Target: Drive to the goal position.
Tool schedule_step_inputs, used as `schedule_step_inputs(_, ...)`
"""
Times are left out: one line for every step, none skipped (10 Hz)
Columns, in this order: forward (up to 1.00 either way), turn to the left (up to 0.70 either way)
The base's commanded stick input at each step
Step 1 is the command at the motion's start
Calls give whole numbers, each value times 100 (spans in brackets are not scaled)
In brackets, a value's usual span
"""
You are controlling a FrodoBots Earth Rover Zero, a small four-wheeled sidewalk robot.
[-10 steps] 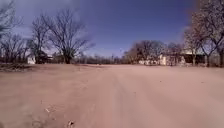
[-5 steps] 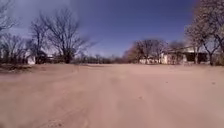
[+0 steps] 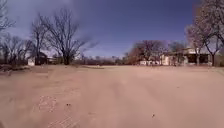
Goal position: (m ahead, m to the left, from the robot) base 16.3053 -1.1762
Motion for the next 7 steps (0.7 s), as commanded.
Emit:
schedule_step_inputs(100,0)
schedule_step_inputs(100,0)
schedule_step_inputs(100,0)
schedule_step_inputs(100,0)
schedule_step_inputs(100,0)
schedule_step_inputs(100,0)
schedule_step_inputs(100,0)
